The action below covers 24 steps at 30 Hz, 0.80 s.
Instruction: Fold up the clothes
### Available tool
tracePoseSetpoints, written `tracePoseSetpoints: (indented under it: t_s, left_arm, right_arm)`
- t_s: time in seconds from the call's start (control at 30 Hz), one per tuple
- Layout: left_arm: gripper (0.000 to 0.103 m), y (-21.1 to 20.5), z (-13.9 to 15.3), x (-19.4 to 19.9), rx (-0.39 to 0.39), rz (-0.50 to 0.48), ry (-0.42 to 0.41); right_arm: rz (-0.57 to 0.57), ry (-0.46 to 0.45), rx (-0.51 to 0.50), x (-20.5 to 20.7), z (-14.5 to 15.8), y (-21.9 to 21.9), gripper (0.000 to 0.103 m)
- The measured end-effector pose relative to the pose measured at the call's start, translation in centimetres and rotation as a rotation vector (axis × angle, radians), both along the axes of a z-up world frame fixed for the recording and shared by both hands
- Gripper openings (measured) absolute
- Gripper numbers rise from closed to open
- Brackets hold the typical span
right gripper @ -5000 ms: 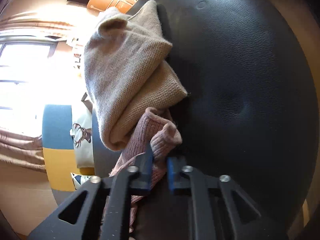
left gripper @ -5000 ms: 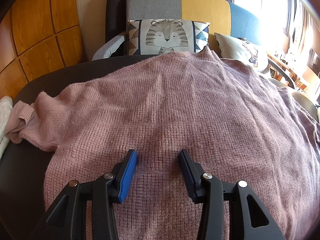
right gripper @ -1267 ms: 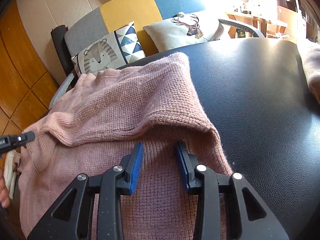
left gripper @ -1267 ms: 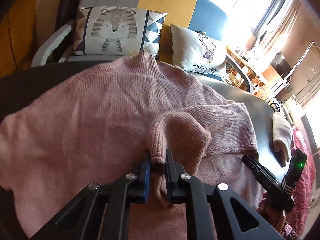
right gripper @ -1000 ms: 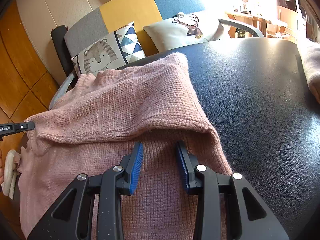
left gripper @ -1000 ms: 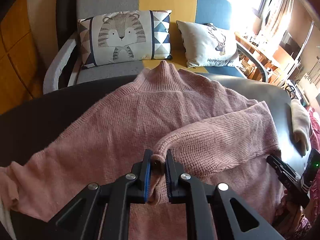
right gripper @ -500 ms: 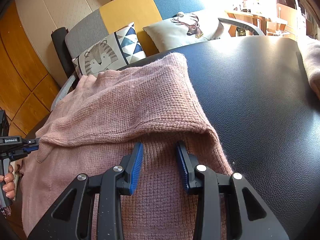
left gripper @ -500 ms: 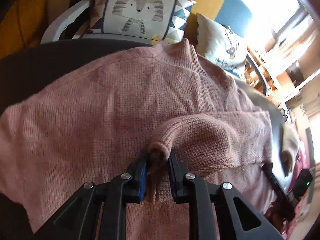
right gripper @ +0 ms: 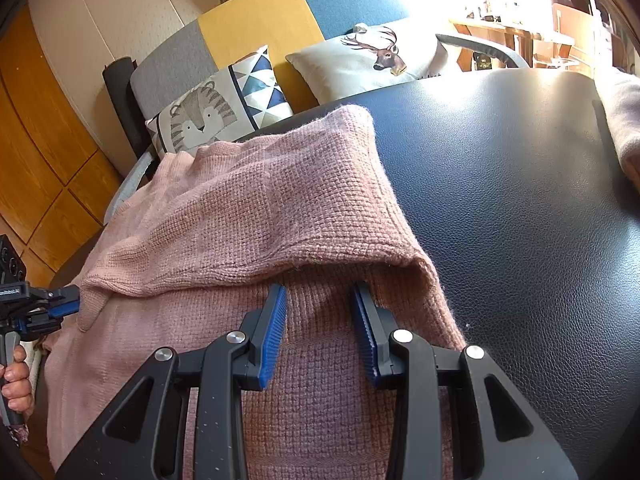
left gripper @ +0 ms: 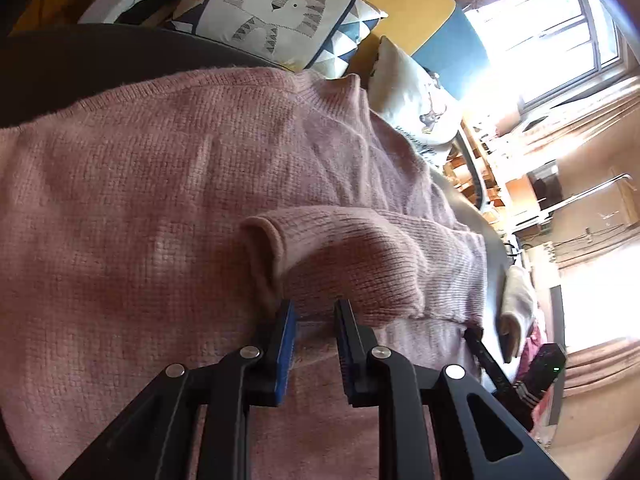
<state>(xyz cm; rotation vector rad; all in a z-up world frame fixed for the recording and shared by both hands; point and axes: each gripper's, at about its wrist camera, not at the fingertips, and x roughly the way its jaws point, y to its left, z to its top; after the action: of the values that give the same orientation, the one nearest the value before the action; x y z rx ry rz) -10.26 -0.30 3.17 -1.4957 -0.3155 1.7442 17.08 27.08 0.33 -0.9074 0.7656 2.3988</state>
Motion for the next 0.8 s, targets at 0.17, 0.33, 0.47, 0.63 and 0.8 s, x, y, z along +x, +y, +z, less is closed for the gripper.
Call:
tracePoseSetpoints:
  t_s: [0.17, 0.33, 0.47, 0.63, 0.8]
  left_arm:
    - [0.019, 0.3, 0.3, 0.4, 0.000, -0.033, -0.004]
    - [0.021, -1.3, 1.1, -0.4, -0.098, 0.059, 0.102]
    - [0.023, -1.8, 0.2, -1.3, -0.030, 0.060, 0.016]
    - [0.025, -0.8, -1.3, -1.5, 0.001, 0.080, -0.044]
    - [0.025, -0.4, -1.5, -0.9, -0.030, 0.107, -0.035]
  right_arm:
    - [0.000, 0.004, -0.004, 0.1, 0.0, 0.0, 0.037]
    - [-0.001, 0.010, -0.011, 0.2, 0.0, 0.0, 0.037]
    - [-0.001, 0.008, -0.009, 0.1, 0.0, 0.0, 0.037]
    - [0.002, 0.002, -0.006, 0.0, 0.3, -0.2, 0.036]
    - [0.108, 0.053, 0.036, 0.2, 2.3, -1.7, 0.038]
